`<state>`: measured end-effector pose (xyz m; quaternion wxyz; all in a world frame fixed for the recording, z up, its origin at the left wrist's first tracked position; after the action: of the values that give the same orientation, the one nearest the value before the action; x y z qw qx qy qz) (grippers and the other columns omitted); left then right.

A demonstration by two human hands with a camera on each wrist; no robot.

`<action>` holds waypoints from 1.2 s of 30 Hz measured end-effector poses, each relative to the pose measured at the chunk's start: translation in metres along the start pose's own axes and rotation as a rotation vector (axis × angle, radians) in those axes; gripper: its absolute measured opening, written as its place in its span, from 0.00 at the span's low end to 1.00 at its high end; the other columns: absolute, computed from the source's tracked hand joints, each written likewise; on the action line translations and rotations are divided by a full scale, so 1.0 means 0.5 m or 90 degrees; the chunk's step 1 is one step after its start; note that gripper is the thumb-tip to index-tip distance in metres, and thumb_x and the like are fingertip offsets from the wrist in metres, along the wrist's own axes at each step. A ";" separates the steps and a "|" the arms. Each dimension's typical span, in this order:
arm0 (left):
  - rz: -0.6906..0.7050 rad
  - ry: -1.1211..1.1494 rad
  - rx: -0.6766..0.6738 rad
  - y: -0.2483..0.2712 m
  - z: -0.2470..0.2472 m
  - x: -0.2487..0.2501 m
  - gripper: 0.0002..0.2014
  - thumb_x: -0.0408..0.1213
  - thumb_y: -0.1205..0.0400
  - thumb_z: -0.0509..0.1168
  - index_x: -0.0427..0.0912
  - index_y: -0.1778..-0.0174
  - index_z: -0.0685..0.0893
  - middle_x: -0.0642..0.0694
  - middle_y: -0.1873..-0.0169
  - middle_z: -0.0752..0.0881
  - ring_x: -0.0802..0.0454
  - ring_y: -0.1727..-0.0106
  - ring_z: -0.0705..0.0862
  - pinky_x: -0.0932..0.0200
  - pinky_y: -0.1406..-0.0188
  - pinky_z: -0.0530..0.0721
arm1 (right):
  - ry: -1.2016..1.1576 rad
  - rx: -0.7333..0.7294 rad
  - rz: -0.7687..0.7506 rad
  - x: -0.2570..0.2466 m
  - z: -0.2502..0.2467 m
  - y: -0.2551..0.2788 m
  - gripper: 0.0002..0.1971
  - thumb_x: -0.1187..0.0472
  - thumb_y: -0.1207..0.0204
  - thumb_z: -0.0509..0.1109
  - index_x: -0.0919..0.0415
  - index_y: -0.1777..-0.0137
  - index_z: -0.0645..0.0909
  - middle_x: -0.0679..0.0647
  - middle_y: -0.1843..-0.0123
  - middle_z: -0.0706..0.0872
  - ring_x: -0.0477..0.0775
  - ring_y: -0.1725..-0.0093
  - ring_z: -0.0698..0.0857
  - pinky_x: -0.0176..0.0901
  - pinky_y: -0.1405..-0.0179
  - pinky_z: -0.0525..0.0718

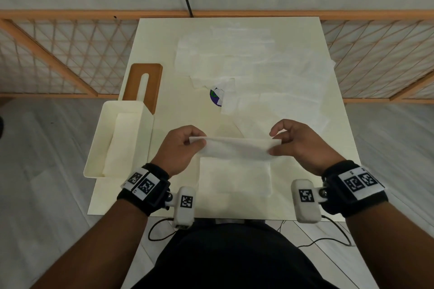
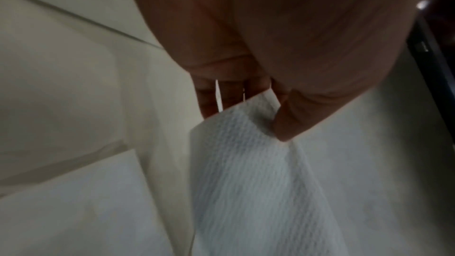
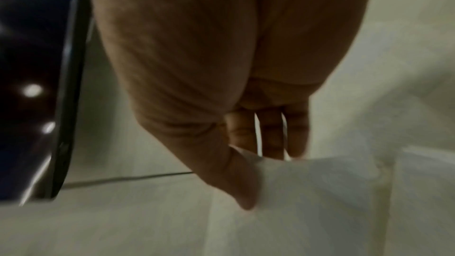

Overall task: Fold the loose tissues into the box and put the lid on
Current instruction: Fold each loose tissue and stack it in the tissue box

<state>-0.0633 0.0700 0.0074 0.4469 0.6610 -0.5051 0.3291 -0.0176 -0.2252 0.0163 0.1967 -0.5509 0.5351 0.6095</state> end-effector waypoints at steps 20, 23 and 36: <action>-0.129 -0.202 0.077 -0.017 0.095 -0.178 0.08 0.35 0.23 0.76 0.44 0.52 0.83 0.51 0.65 0.83 0.59 0.63 0.81 0.72 0.64 0.75 | 0.279 0.177 0.118 0.187 0.065 -0.052 0.13 0.70 0.31 0.78 0.59 0.51 0.80 0.51 0.66 0.82 0.49 0.65 0.80 0.32 0.70 0.73; -0.142 -0.220 0.065 -0.017 0.101 -0.187 0.08 0.37 0.22 0.76 0.44 0.52 0.83 0.53 0.65 0.83 0.55 0.62 0.82 0.67 0.62 0.78 | 0.292 0.159 0.120 0.193 0.067 -0.055 0.12 0.70 0.31 0.77 0.60 0.51 0.80 0.51 0.65 0.83 0.53 0.64 0.81 0.35 0.70 0.75; -0.128 -0.217 0.112 -0.015 0.074 -0.142 0.05 0.41 0.20 0.72 0.47 0.54 0.83 0.51 0.66 0.85 0.54 0.62 0.84 0.63 0.60 0.81 | 0.520 0.279 0.080 0.129 -0.134 -0.205 0.20 0.58 0.18 0.67 0.58 0.26 0.81 0.58 0.24 0.79 0.62 0.25 0.76 0.52 0.26 0.74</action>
<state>-0.0760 0.0634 -0.0719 0.3262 0.7906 -0.4743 0.2089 0.0781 -0.2703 -0.0735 0.0442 -0.6578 0.7171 0.2260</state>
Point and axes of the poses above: each hand's wrist, its own y-axis away from the middle knuckle, its own z-axis out of the palm, x = y × z, the point moved 5 cm from there along -y, towards the middle knuckle
